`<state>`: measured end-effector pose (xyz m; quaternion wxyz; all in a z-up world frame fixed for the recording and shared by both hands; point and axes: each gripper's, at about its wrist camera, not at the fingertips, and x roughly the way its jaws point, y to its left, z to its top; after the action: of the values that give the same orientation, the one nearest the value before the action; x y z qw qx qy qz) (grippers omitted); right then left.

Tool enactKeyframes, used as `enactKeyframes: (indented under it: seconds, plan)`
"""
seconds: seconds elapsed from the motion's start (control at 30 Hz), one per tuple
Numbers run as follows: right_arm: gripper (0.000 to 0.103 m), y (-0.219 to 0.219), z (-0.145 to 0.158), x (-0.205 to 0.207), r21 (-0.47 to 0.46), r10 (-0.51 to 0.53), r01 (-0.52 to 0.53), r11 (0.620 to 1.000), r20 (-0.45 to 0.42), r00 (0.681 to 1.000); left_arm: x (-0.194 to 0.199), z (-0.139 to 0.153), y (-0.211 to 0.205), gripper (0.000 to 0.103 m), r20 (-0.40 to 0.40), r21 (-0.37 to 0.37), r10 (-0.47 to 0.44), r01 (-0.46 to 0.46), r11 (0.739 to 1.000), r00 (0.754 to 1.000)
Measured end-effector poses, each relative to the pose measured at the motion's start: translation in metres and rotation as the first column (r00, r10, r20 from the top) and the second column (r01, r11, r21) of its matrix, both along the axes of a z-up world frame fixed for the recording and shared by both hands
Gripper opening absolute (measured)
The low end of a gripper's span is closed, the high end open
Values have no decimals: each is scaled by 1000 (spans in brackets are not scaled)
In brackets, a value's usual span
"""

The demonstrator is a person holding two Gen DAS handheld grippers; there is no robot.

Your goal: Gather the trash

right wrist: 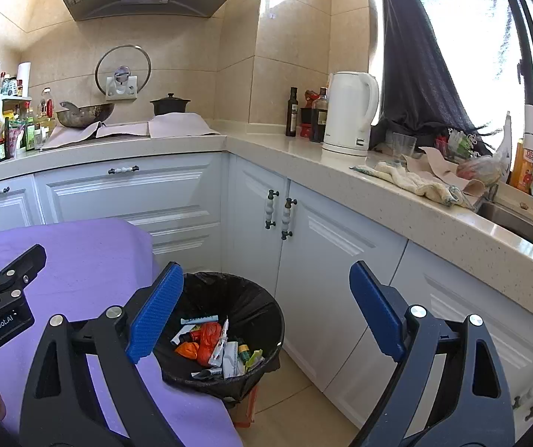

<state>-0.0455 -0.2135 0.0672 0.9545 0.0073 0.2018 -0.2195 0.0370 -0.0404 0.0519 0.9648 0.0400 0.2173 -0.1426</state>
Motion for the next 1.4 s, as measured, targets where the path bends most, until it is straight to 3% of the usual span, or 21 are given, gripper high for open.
enactKeyframes:
  seconds: [1.4]
  plan:
    - [89,1,-4,3,-3,-2,2,1000,-3,1000,2,-4,2,85,-7,0,3,-3,1000,1000]
